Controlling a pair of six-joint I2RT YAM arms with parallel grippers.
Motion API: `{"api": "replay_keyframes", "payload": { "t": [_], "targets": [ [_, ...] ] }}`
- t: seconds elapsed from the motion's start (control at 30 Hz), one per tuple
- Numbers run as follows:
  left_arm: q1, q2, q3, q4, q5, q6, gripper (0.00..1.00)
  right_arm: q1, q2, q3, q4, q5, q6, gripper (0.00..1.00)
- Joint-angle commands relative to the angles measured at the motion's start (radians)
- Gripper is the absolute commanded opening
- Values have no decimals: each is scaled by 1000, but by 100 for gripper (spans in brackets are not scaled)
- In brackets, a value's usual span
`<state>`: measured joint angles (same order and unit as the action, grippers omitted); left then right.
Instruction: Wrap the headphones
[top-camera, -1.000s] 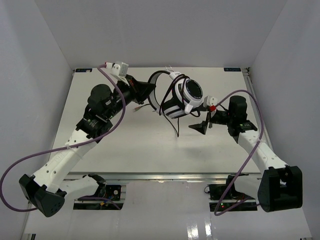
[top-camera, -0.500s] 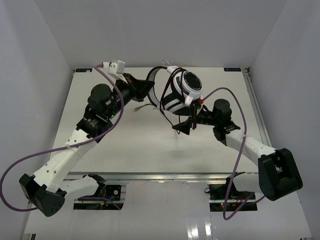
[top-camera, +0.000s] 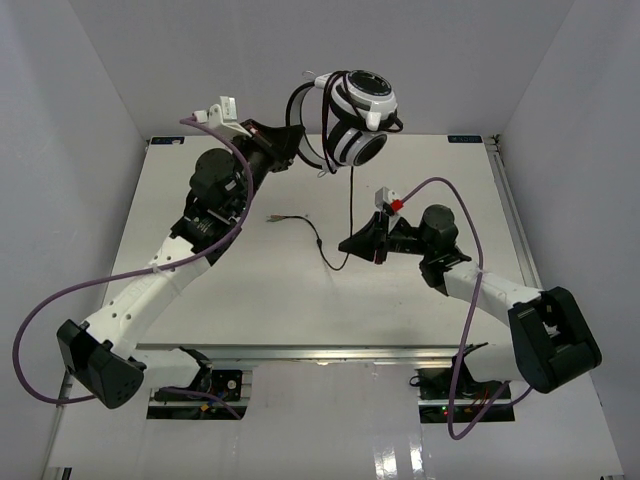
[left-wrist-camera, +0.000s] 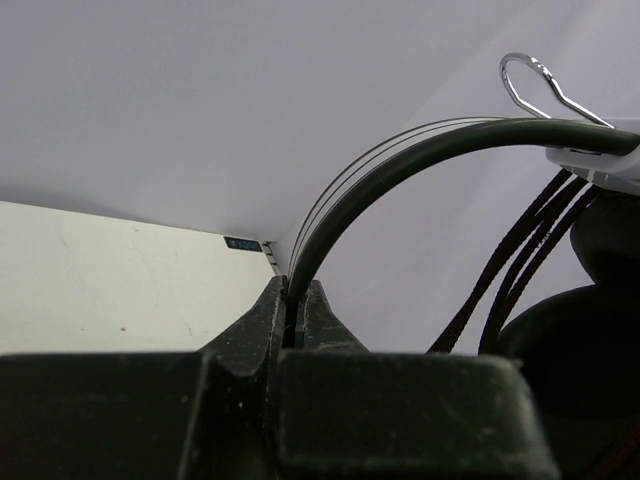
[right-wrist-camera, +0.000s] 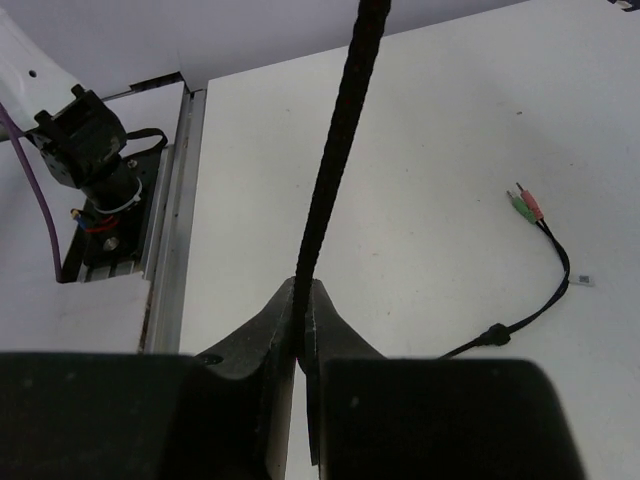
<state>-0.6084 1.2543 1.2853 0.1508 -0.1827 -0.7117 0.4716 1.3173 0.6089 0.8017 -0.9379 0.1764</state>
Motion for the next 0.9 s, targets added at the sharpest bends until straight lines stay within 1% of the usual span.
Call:
{"api": "replay_keyframes", "payload": {
  "t": [0.0,0.03,0.07,0.1,0.13,0.17,0.27,0.33,0.4,0.43,0.5,0.57,0.63,0.67,0.73,0.8,0.87],
  "targets": [
    [-2,22,77,72,-243,3,0,23,-111,87,-291,58,-246,8],
    [-1,37,81,65,-299,42,0,35,-136,114,-399,90,-329,8],
    [0,51,83,63,-343,78,0,47,-147,137,-446,115,-366,8],
    [1,79,82,74,-380,138,0,62,-157,177,-525,153,-427,8],
    [2,118,83,94,-400,221,0,85,-168,224,-641,201,-515,8],
    [4,159,86,110,-404,297,0,113,-172,266,-737,246,-586,8],
    [4,272,130,70,-385,432,0,156,-163,379,-926,355,-700,8],
    [1,331,133,51,-353,526,0,174,-153,465,-1057,481,-791,8],
    [-4,350,108,44,-337,596,0,183,-154,517,-1137,607,-858,8],
    [-4,353,84,42,-323,642,0,185,-158,540,-1144,647,-875,8],
    [-7,346,14,37,-285,767,0,184,-180,582,-1174,864,-967,8],
    [-8,311,-74,41,-264,823,0,176,-198,592,-1159,996,-1030,8],
    [-8,250,-153,51,-217,920,0,162,-204,584,-1132,1064,-1065,8],
    [-8,228,-219,56,-197,952,0,158,-205,580,-1116,1100,-1077,8],
    [-8,183,-284,59,-130,1022,0,146,-191,569,-1069,1130,-1095,8],
    [-7,128,-349,53,-78,1061,0,130,-172,562,-1029,1145,-1099,8],
    [-6,83,-380,16,-4,1077,0,115,-155,554,-996,1147,-1078,8]
  ]
}}
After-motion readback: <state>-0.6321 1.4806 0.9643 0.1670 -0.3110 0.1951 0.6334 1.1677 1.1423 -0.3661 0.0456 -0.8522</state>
